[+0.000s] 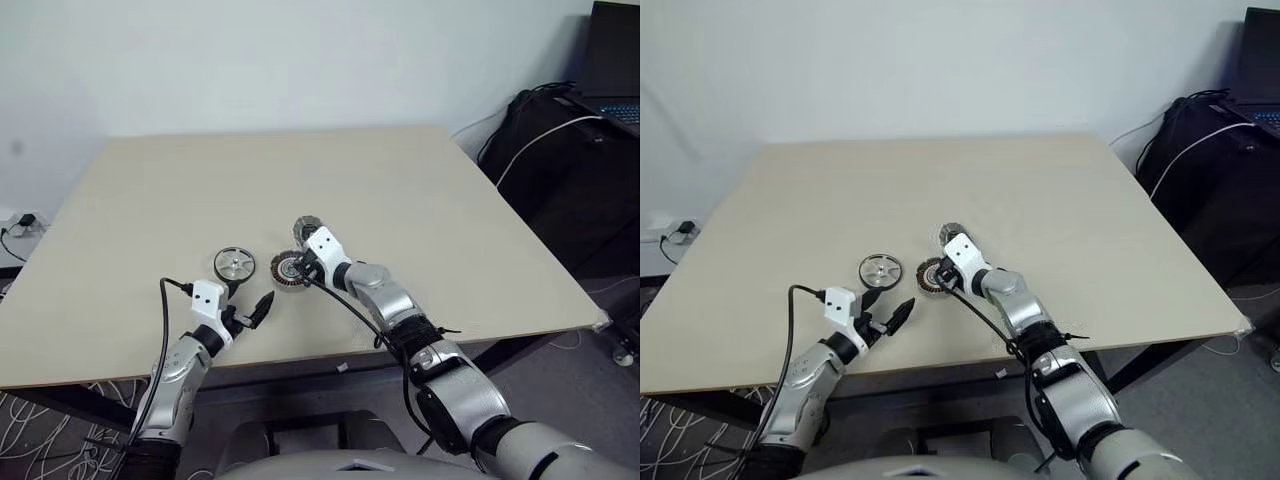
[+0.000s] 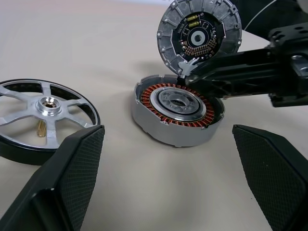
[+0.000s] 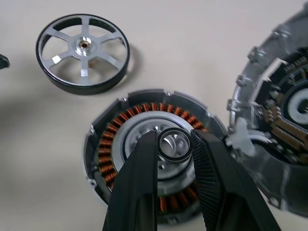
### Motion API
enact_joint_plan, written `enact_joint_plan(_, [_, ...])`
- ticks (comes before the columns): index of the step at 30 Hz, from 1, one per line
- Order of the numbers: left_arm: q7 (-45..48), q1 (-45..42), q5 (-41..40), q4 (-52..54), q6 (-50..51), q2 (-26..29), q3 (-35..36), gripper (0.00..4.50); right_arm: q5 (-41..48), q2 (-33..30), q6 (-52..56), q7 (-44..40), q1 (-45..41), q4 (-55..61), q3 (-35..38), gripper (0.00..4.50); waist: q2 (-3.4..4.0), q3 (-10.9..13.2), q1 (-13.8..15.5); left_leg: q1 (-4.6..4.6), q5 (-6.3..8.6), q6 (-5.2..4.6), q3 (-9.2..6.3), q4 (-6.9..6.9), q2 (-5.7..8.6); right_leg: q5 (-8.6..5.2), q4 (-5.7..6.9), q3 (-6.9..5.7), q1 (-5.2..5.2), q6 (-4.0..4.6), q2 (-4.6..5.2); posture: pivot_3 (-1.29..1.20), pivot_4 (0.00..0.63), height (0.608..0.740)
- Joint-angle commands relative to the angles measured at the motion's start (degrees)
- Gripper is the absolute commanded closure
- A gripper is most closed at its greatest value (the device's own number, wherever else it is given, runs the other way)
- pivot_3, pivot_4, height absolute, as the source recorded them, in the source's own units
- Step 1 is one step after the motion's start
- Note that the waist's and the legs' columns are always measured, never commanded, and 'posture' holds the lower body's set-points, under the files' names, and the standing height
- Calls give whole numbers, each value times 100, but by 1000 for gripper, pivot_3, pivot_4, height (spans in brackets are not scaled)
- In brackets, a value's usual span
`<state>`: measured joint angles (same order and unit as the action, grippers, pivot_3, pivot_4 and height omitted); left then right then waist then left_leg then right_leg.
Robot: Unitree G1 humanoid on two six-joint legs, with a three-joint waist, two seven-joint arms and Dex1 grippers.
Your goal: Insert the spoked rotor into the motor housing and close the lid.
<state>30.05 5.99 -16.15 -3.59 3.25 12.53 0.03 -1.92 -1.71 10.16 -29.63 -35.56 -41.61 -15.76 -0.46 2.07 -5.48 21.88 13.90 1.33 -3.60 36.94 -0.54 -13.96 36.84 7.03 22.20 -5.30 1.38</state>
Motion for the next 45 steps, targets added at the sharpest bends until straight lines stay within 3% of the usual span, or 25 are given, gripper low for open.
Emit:
enact_joint_plan(1, [1, -91, -18, 254, -40, -3, 28, 0, -32, 99, -241, 16, -287, -232, 95, 3773, 0, 0, -2, 0, 0, 0, 0, 0, 0, 0, 0, 0, 0, 0, 0, 0, 0, 740])
enact_joint_plan(24, [25, -72, 2, 33, -232, -18, 69, 0, -214, 412, -828, 122, -928, -1737, 331, 3773, 4, 2, -149, -10, 0, 0, -7, 1, 1, 1, 1, -2, -15, -1, 0, 0, 0, 740])
enact_joint_plan(25, [27, -74, 1, 23, -238, -18, 69, 0, -216, 412, -843, 127, -936, -1750, 351, 3047, 5, 2, -154, -10, 0, 0, -8, 0, 1, 1, 1, -2, -15, -2, -1, 0, 0, 740])
enact_joint_plan(27, [33, -73, 0, -2, -257, -20, 67, 0, -181, 417, -844, 89, -926, -1725, 405, 2488, 5, 3, -158, -10, 0, 0, -9, 0, 1, 2, 1, -3, -15, -3, -1, 0, 0, 740])
enact_joint_plan(34, [57, -82, -1, -77, -306, -25, 61, 0, -77, 426, -806, -233, -772, -1293, 458, 2488, 7, 4, -159, -10, 0, 0, -10, 1, 1, 4, 1, -3, -16, -6, -1, 0, 0, 740])
enact_joint_plan(37, [59, -70, -6, -81, -313, -22, 67, 0, 66, 389, -598, -488, -564, -604, 484, 3147, 11, 6, -156, -9, 0, 0, -12, 0, 1, 14, 1, -3, -16, -24, -1, 0, 0, 740])
enact_joint_plan(41, [45, -60, -14, -54, -290, -24, 68, 0, 142, 293, -142, -584, -214, 350, 448, 4432, 12, 7, -146, -9, 0, 0, -15, -1, 1, 13, 1, -6, -16, -23, -1, 0, 0, 740])
enact_joint_plan(45, [10, -77, -16, 59, -195, -31, 37, 0, -115, 193, 292, -245, -81, 649, 324, 4475, 12, 7, -142, -9, 0, 0, -15, 0, 1, 9, 1, -6, -16, -17, -1, 0, 0, 740])
